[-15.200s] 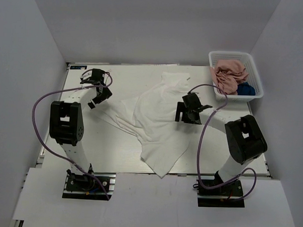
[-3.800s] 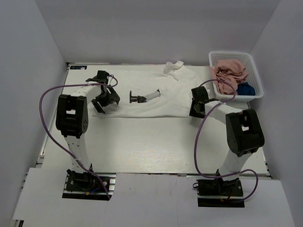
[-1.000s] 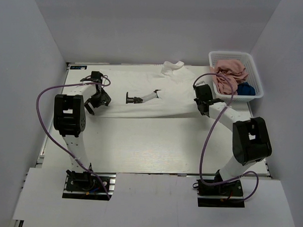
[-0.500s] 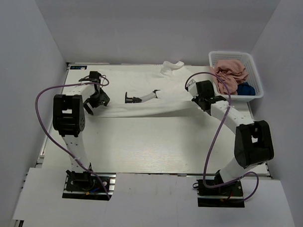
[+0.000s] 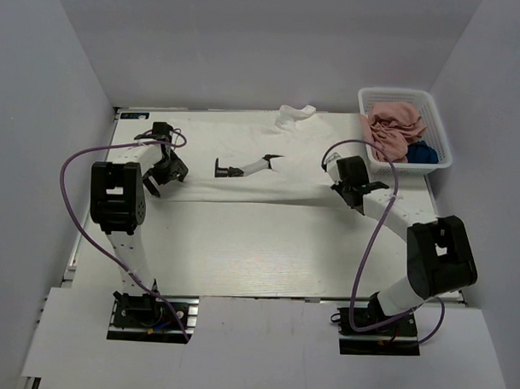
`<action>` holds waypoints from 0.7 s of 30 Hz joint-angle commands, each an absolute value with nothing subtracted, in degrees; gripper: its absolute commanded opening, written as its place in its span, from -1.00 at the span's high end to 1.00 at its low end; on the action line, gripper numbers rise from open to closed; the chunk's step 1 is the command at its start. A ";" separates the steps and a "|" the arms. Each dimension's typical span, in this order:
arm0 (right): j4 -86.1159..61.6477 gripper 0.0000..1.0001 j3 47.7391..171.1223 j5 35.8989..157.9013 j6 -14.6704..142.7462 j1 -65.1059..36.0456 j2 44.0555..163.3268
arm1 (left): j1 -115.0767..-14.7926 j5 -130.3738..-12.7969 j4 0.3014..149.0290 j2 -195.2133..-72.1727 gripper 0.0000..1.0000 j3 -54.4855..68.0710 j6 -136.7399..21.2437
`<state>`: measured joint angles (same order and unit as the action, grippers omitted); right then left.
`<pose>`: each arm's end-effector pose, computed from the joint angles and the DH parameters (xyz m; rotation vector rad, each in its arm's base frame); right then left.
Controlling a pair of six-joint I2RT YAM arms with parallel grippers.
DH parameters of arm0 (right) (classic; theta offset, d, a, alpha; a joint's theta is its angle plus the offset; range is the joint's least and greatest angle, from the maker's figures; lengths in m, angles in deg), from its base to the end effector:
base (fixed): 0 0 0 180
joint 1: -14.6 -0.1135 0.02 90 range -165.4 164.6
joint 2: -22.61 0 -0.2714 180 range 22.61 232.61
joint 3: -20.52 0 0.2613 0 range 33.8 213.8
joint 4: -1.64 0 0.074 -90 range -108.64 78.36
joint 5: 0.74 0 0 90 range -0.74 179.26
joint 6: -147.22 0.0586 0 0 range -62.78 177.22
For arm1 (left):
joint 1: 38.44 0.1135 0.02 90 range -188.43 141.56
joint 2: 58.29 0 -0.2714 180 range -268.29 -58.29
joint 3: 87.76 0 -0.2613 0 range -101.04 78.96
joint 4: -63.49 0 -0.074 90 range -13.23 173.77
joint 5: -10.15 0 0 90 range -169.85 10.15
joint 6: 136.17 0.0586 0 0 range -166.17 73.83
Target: Fold and stack the t-shirts
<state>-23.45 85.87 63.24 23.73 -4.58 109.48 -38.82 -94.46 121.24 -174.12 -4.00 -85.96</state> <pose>0.3251 0.0859 0.1966 -0.8548 2.2172 -0.6597 0.4132 0.0120 0.1426 -0.9951 2.6586 0.2336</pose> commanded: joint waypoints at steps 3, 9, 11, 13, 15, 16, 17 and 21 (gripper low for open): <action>-25.43 0.95 83.10 57.00 36.10 -4.57 112.61 | -37.47 -97.86 123.44 -176.59 -1.00 -3.66 -83.97; -27.20 -0.80 83.54 54.90 44.21 -4.56 110.95 | -37.47 -96.02 122.92 -175.98 -1.00 -4.18 -83.96; -28.07 -0.81 85.29 56.30 45.44 -4.56 107.01 | -37.47 -95.32 122.39 -175.97 -1.00 -3.57 -83.43; -29.30 -0.81 87.39 59.96 45.97 -4.56 103.92 | -37.47 -94.52 121.77 -175.18 -1.00 -2.78 -82.91; -28.43 -0.81 88.02 65.22 47.11 -4.56 100.41 | -37.47 -93.82 121.24 -174.48 -1.00 -2.25 -82.91; -28.51 -0.81 88.90 66.40 48.07 -4.56 99.44 | -37.47 -93.82 121.24 -173.96 -1.00 -2.25 -82.91; -27.47 -0.81 89.08 67.19 48.87 -4.65 99.17 | -37.47 -93.82 121.24 -173.95 -1.00 -2.25 -82.91; -24.66 -0.81 90.31 73.25 53.44 -4.39 101.79 | -37.47 -93.82 121.24 -172.90 -1.00 -1.72 -82.91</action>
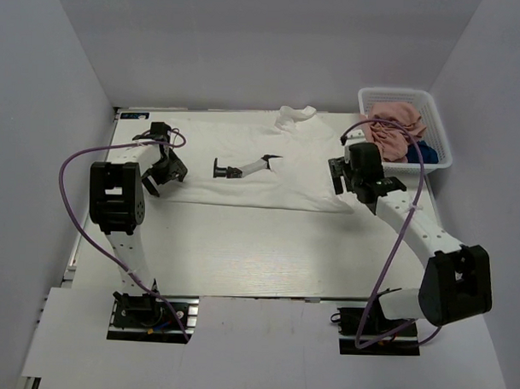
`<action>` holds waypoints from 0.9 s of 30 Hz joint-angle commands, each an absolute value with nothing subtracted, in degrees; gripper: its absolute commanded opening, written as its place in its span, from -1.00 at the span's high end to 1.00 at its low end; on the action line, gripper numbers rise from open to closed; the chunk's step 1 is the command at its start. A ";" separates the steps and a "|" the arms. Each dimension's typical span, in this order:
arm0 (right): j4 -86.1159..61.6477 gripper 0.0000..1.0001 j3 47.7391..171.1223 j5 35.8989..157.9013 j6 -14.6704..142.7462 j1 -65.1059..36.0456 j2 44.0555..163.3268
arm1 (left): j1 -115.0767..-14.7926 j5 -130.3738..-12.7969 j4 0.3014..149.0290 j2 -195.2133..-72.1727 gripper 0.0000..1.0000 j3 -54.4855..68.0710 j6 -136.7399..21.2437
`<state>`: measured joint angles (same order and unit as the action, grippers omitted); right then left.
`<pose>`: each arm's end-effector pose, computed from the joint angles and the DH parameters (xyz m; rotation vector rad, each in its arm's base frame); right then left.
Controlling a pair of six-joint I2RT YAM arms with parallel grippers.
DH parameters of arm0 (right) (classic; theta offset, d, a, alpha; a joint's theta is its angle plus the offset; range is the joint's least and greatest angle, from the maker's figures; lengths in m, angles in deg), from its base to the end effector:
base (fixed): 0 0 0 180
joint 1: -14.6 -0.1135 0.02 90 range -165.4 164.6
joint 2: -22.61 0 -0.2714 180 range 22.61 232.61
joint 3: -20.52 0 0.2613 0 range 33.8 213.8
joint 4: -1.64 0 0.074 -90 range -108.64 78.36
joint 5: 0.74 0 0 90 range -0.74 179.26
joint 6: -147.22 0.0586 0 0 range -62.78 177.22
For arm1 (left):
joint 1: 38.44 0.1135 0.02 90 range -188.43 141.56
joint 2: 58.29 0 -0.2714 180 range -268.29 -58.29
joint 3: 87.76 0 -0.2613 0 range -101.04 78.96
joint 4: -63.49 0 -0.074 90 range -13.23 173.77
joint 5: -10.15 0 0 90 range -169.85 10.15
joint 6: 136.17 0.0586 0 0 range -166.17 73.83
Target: Fold and stack the t-shirts
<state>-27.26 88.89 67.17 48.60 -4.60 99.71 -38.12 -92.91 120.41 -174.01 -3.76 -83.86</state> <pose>0.3088 0.0842 0.2601 -0.3210 2.1669 -0.3250 0.4140 0.0156 0.1423 -0.9615 2.6745 0.2015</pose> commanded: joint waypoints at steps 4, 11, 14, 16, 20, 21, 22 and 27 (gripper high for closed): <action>-24.38 -0.81 93.73 75.99 58.61 -4.30 110.21 | -37.47 -93.29 121.24 -172.90 -1.00 -1.72 -82.91; -30.18 -0.81 102.17 62.65 66.54 -3.42 123.15 | -37.47 -94.96 121.24 -172.37 -1.00 -0.67 -82.91; -29.48 -0.81 102.09 60.00 67.33 -1.84 124.82 | -37.47 -94.96 121.24 -172.37 -1.00 -0.67 -82.91; -29.39 -0.81 102.52 57.63 68.64 -0.44 125.18 | -37.47 -94.96 121.24 -172.37 -1.00 -0.67 -82.91; -28.52 -0.81 103.32 55.86 67.86 2.28 125.62 | -37.47 -94.96 121.77 -172.37 -1.00 -0.67 -82.91; -28.08 -0.81 103.49 55.95 67.60 2.64 125.71 | -37.47 -94.96 121.77 -172.37 -1.00 -0.67 -82.91; -27.99 -0.81 104.02 56.21 67.25 3.34 125.79 | -37.47 -94.96 121.77 -172.37 -1.00 -0.67 -82.91; -27.90 -0.81 104.73 69.97 61.98 3.35 121.43 | -37.47 -94.96 121.77 -172.37 -1.00 -0.67 -82.91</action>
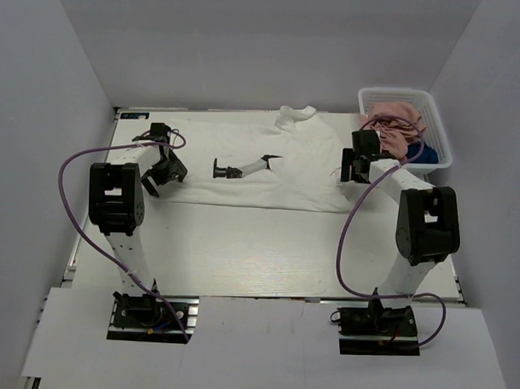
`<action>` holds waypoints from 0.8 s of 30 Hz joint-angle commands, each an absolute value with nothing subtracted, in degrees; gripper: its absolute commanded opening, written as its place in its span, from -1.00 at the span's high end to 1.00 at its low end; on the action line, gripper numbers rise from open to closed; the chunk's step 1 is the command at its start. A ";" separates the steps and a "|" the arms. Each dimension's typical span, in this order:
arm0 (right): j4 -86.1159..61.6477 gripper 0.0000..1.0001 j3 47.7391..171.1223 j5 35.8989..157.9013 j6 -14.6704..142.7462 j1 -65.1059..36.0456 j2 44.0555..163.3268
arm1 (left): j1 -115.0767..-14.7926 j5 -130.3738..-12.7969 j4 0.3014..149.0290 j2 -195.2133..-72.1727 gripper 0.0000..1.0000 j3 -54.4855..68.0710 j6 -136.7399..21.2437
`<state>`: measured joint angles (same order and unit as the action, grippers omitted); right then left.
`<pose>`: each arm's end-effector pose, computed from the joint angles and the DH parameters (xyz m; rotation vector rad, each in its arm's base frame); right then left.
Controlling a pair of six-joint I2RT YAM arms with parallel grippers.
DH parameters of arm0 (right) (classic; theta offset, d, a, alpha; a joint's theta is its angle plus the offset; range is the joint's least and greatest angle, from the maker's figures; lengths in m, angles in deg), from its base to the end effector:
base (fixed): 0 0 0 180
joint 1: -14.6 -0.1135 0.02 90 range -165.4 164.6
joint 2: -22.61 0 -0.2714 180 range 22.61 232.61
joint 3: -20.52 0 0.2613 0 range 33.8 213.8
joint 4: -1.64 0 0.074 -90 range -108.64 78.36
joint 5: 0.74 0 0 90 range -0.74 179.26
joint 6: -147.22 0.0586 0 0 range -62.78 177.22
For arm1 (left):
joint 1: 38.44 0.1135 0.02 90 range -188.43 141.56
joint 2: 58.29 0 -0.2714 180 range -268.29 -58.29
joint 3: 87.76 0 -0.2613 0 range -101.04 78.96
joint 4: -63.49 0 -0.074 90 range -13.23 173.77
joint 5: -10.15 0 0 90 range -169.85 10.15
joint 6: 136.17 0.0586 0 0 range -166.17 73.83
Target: Fold and stack the t-shirts
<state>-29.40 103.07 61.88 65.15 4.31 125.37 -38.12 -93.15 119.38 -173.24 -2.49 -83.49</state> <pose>0.4024 0.0457 0.1896 0.1542 2.3737 -0.4381 0.4111 0.0158 0.1421 -0.9517 2.6677 0.2037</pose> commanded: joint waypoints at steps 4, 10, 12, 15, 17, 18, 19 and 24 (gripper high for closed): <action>-23.87 -0.81 100.60 88.56 58.63 2.56 114.82 | -37.47 -94.35 121.77 -170.62 -1.00 -1.19 -82.91; -15.77 -0.81 91.89 105.17 63.37 0.45 110.76 | -38.70 -94.35 122.30 -169.03 -1.00 -3.04 -83.43; -16.30 -0.81 92.15 104.99 65.21 0.10 113.56 | -38.70 -94.35 122.30 -168.51 -1.00 -3.04 -83.43; -16.04 -0.81 91.63 105.78 66.27 -0.34 117.34 | -38.70 -94.35 122.30 -168.50 -1.00 -2.34 -83.96; -15.50 -0.81 91.89 104.03 66.98 -0.43 118.67 | -38.70 -94.35 122.30 -168.50 -1.00 -1.81 -83.96; -15.59 -0.81 92.15 103.85 67.33 -0.17 120.59 | -38.70 -94.35 121.77 -168.50 -1.00 -1.20 -84.48; -15.77 -0.81 92.24 103.24 67.50 0.09 121.30 | -38.70 -94.35 121.77 -168.50 -1.00 -0.32 -84.49; -18.93 -0.81 91.28 98.76 69.96 -0.26 124.30 | -38.70 -93.82 121.77 -167.97 -1.00 2.58 -85.63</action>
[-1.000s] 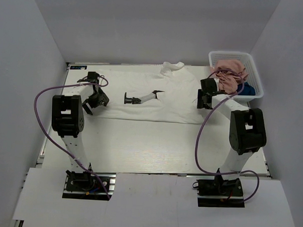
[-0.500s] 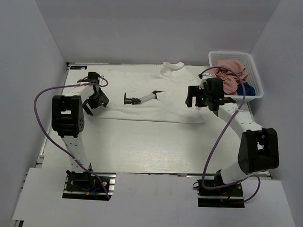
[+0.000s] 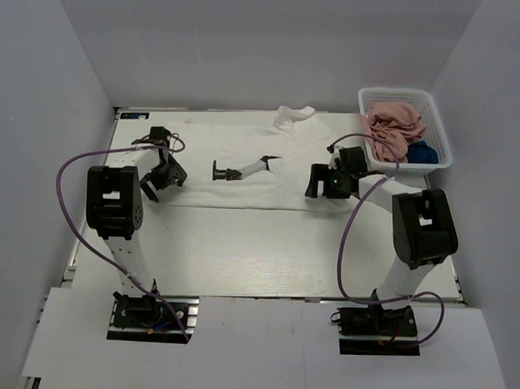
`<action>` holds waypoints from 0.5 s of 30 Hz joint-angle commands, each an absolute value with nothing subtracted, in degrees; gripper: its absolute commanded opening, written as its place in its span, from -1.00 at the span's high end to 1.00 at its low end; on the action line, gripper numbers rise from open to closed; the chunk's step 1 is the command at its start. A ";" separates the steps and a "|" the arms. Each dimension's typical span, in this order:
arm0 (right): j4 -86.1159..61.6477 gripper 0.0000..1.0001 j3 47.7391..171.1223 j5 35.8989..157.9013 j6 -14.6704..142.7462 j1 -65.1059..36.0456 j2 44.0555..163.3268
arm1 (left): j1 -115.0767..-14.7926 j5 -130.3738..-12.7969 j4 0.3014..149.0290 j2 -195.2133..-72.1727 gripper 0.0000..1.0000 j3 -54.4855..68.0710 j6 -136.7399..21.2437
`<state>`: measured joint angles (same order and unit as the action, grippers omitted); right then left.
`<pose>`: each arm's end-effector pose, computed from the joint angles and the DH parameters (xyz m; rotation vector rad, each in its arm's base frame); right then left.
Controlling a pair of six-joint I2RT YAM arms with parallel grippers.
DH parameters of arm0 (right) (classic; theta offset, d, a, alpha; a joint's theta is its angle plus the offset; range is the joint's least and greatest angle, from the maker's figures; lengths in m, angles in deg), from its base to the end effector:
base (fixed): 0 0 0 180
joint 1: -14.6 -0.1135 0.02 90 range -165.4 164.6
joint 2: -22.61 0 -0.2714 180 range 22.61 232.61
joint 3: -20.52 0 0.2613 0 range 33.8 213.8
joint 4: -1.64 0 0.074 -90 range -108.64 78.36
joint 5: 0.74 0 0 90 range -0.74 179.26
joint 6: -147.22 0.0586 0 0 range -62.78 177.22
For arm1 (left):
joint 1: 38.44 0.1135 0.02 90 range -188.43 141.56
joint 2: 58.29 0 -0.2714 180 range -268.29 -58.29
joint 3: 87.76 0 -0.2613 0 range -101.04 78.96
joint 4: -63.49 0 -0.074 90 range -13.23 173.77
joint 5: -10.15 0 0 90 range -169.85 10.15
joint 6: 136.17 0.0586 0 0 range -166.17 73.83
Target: Fold and stack the t-shirts
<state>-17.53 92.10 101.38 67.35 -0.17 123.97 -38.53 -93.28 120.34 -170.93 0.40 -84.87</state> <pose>0.3706 0.1104 0.1508 -0.1964 2.4428 0.4515 0.3968 0.0130 0.1432 -0.9777 2.6812 0.2144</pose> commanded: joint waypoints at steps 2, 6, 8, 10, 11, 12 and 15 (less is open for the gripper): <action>-19.46 -0.81 87.51 97.88 72.15 -0.26 122.20 | -38.70 -93.82 121.77 -167.45 -1.00 4.86 -87.21; -19.81 -0.81 77.34 97.61 77.08 -0.43 115.35 | -38.70 -91.46 122.38 -163.69 -1.00 11.43 -90.03; -20.25 -0.81 71.11 97.26 80.84 -0.61 109.56 | -38.70 -88.56 121.51 -160.87 -1.00 15.22 -91.16; -22.53 -0.81 68.35 96.47 82.79 -0.70 104.82 | -39.23 -87.32 120.46 -157.36 -1.00 21.35 -92.04; -23.23 -0.81 64.77 96.64 83.23 -1.13 103.22 | -39.23 -86.71 120.45 -153.42 -1.00 23.31 -93.09; -25.07 -0.81 63.78 96.64 83.93 -1.31 98.07 | -39.23 -86.70 120.45 -151.21 -1.00 27.16 -93.62; -28.49 -0.81 62.10 97.52 83.25 -2.28 90.59 | -39.23 -86.00 121.15 -142.68 -1.00 32.45 -94.77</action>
